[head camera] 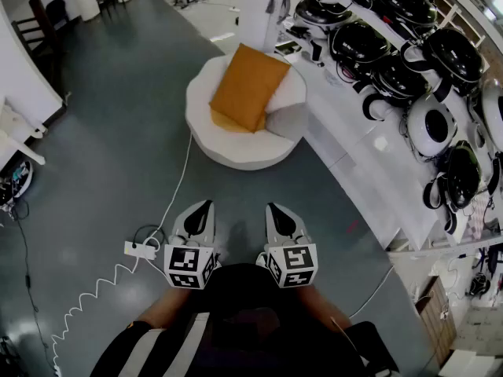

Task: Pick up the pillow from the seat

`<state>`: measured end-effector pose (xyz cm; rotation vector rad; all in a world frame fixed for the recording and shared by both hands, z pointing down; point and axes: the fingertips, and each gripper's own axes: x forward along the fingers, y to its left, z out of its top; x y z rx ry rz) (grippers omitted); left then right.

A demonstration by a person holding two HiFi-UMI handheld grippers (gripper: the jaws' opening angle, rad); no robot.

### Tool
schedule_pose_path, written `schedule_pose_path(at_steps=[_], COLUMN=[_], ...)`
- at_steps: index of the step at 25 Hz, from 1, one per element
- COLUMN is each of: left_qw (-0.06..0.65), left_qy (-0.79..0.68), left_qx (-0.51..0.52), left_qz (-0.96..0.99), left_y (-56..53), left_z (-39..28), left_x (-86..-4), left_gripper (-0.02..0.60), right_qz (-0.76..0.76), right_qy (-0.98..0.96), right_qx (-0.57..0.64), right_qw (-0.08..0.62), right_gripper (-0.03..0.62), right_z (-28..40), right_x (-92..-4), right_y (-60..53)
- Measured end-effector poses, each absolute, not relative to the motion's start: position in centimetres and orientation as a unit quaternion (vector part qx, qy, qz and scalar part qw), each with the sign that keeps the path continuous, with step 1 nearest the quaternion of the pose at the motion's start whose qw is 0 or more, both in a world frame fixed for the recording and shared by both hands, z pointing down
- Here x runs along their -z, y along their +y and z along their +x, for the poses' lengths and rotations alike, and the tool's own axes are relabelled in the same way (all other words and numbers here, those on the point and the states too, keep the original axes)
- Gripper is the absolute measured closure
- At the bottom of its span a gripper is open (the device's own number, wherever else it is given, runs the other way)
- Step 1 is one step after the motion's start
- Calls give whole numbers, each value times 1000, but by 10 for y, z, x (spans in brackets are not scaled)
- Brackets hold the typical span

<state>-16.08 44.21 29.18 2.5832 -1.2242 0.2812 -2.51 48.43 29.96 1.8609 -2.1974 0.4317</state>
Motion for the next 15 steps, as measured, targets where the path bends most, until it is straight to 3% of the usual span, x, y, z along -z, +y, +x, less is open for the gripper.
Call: schedule_pose_path(at_steps=[15], left_qw=[126], left_qy=[-426], left_qx=[-82], left_qz=[892], left_y=[426], left_z=[-206], left_x=[-286], left_gripper=[577], right_qz=[638], right_qy=[-752], right_qx=[-145], right_qw=[86], right_gripper=[594], right_z=[-65], right_x=[-286], right_y=[465])
